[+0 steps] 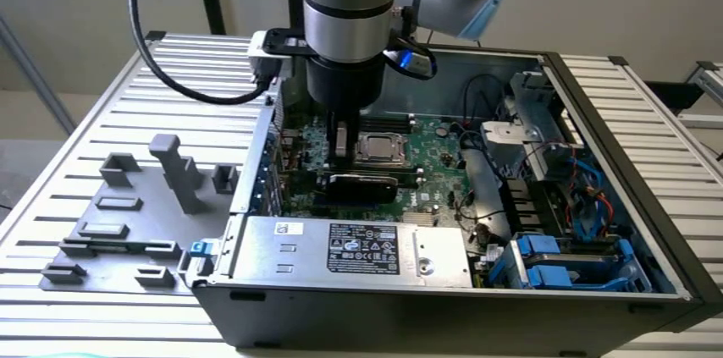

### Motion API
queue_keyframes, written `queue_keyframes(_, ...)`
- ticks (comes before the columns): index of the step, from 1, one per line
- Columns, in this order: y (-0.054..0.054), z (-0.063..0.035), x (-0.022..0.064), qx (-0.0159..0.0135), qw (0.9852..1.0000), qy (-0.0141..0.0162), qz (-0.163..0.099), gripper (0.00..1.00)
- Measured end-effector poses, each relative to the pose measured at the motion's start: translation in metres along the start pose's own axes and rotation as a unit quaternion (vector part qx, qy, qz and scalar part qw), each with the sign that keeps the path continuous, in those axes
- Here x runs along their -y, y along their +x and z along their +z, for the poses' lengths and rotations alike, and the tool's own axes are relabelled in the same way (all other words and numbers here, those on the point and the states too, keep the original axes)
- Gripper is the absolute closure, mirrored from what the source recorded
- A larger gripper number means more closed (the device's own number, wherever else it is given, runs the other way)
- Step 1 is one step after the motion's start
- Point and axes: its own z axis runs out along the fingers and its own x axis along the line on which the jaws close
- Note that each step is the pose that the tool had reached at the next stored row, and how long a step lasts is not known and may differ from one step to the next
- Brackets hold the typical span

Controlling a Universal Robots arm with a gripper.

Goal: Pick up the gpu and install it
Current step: 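Insert the gpu into the slot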

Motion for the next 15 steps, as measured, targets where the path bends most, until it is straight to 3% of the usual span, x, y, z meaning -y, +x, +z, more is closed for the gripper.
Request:
queue_keyframes(5,-0.006,0.0008,-0.0002,-0.0002,1.0,-0.0004,-0.004,0.89)
queue_keyframes(15,-0.006,0.0149,-0.0003,-0.0003,0.9999,-0.0009,-0.011,0.89)
